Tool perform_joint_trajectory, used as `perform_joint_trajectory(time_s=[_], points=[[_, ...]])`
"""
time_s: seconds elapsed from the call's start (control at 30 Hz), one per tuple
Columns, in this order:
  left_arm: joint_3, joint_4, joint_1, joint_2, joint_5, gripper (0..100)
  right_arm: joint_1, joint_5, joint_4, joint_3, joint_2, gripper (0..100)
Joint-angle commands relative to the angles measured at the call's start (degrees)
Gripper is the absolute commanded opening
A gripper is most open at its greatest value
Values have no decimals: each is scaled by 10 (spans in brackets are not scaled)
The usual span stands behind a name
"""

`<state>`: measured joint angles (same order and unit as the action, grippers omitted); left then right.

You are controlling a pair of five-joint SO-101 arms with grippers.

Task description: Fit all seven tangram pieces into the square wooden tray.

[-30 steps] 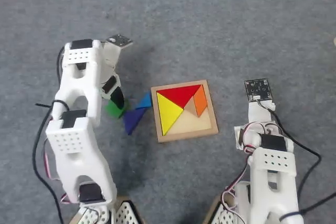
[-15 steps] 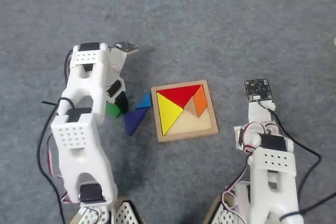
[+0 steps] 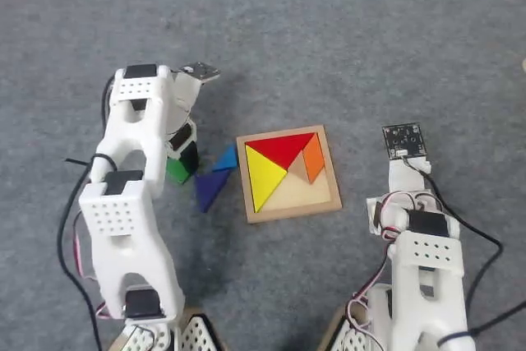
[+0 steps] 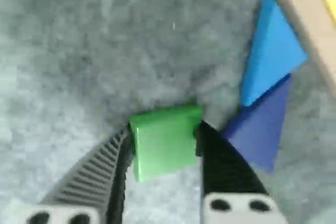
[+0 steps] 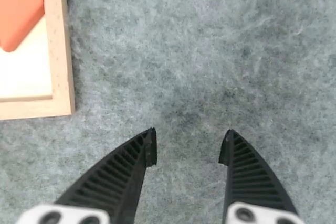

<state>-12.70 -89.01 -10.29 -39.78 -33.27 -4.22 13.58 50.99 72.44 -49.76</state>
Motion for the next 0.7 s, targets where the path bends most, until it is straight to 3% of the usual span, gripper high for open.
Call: perform_joint_trajectory(time_s=[0.0, 0.3, 0.67], points=[[7, -6, 23, 8, 4, 13, -7, 6, -7, -5, -5, 212], [45, -65, 90, 105, 7, 13, -7, 6, -7, -5, -7, 212], [121, -11, 89, 112, 4, 17, -7, 7, -5, -5, -7, 212]])
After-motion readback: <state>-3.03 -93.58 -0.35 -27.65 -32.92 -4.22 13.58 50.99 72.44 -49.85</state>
